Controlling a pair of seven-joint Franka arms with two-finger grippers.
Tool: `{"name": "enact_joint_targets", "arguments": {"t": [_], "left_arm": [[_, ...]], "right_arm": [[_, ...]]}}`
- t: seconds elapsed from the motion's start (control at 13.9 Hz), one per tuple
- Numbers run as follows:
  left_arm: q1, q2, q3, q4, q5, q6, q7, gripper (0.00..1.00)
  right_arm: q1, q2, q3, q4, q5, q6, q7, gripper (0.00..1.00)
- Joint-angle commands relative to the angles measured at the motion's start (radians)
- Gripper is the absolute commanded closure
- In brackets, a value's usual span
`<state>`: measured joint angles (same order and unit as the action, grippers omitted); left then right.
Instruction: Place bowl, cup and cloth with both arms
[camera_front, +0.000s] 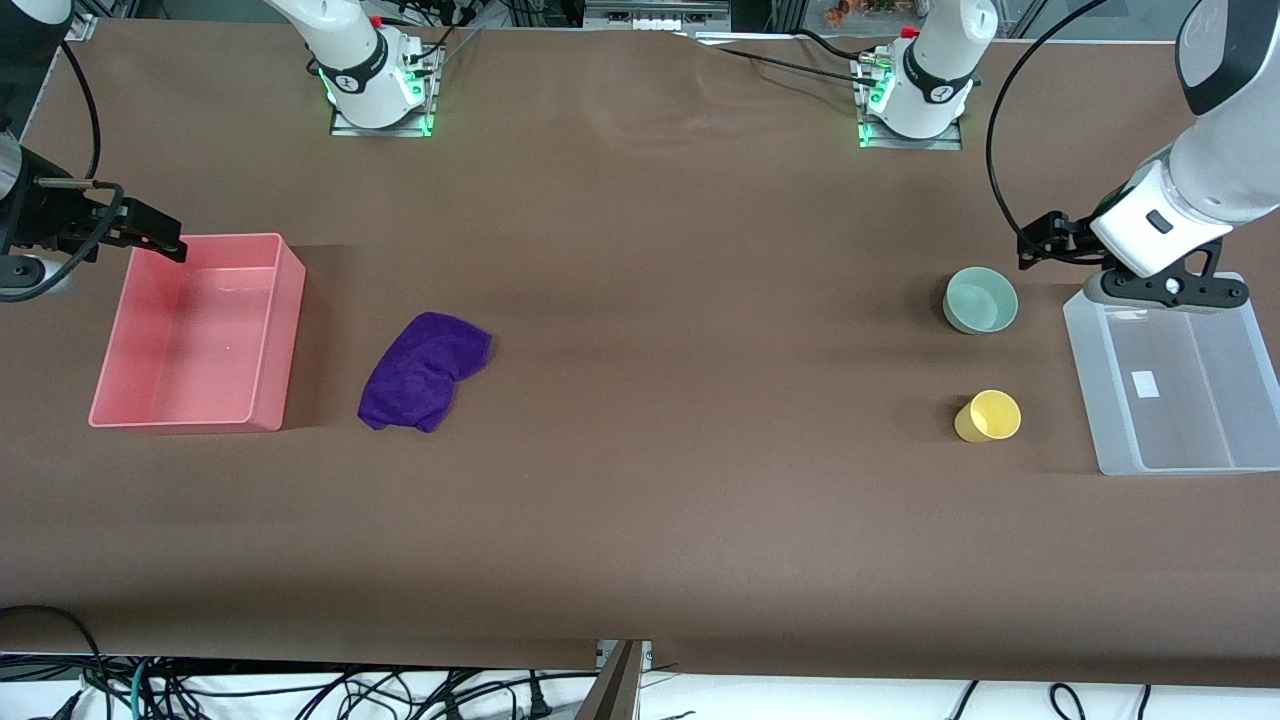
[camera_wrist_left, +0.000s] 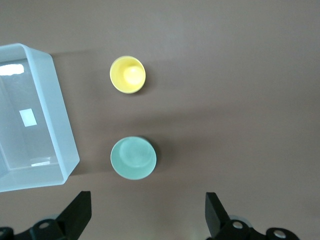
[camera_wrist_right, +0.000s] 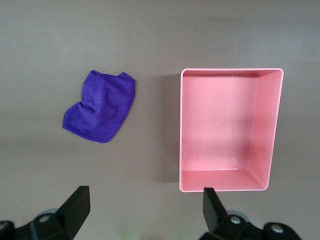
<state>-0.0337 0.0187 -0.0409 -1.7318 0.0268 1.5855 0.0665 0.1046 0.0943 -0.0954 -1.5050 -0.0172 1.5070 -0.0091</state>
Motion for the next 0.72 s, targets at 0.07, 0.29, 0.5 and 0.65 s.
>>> {"name": "enact_joint_targets", "arguments": {"t": [0.07, 0.29, 0.5, 0.65], "left_arm": [[0.026, 0.010, 0.010, -0.006, 0.002, -0.041, 0.210, 0.00], [0.061, 0.055, 0.009, -0.064, 0.038, 0.022, 0.425, 0.00], [0.121, 0.055, 0.009, -0.249, 0.038, 0.270, 0.612, 0.00], [0.152, 0.063, 0.009, -0.394, 0.038, 0.469, 0.679, 0.00]], "right_arm": [[0.001, 0.010, 0.009, 0.016, -0.003, -0.002, 0.001, 0.00], [0.006, 0.025, 0.026, -0.036, -0.009, -0.001, 0.003, 0.00], [0.007, 0.087, 0.045, -0.153, 0.002, 0.103, -0.008, 0.00], [0.006, 0.107, 0.110, -0.277, 0.006, 0.288, 0.014, 0.00]]}}
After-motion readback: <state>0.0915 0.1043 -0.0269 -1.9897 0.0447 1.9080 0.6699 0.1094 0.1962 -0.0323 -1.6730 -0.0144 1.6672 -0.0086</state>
